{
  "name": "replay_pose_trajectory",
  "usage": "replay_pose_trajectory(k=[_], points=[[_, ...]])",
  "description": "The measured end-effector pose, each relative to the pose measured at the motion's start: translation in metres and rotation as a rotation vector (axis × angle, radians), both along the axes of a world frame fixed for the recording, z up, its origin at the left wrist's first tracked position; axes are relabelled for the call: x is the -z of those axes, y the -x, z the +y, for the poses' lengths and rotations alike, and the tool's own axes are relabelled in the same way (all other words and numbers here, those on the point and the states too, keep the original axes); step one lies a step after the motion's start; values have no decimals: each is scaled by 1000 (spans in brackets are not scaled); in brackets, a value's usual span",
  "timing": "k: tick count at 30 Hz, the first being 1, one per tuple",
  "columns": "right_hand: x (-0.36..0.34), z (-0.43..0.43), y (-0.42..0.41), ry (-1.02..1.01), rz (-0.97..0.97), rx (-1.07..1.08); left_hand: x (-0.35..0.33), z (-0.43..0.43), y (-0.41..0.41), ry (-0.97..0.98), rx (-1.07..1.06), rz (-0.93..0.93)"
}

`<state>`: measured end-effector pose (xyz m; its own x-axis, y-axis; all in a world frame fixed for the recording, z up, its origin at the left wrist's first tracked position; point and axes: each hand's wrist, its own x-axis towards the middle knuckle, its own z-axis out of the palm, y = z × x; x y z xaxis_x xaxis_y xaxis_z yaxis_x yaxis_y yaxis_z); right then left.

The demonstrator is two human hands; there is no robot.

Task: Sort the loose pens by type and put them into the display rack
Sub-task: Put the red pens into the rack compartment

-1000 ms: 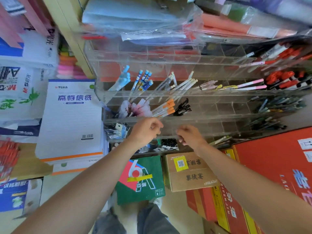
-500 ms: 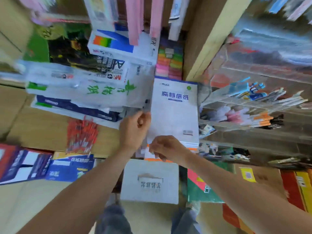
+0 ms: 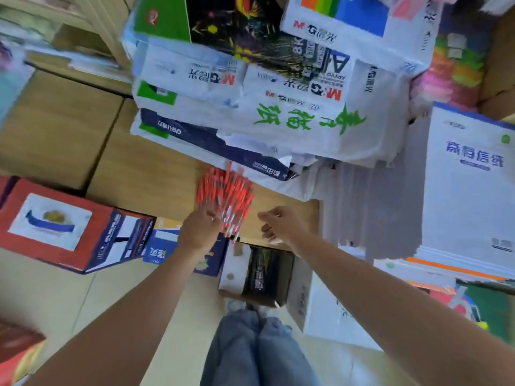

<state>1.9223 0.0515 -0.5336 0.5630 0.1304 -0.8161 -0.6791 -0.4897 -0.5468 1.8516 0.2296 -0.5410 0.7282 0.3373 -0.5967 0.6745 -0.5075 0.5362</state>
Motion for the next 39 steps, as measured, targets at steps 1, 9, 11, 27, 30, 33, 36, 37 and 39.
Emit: replay_pose_trajectory(k=[1, 9, 11, 27, 30, 33, 36, 37, 39], points=[[14, 8, -1, 19, 5, 6, 13, 8, 0, 4, -27, 12], [114, 56, -18, 207, -40, -35, 89, 38, -17, -49, -193, 29], [130, 65, -21, 234, -52, -28, 104, 41, -24, -23, -236, 65], [161, 83, -20, 392, -144, 117, 146, 48, -44, 7, -279, 105], [162, 82, -23, 380, -127, 99, 136, 45, -52, -5, -285, 119], [162, 81, -23, 378, -123, 121, 136, 45, -54, -20, -297, 91], [160, 83, -22, 403, -156, 117, 138, 46, -52, 15, -311, 59], [159, 83, -22, 410, -163, 116, 138, 46, -53, 42, -325, 56], [158, 84, -22, 422, -156, 108, 138, 46, -52, 100, -358, 37]])
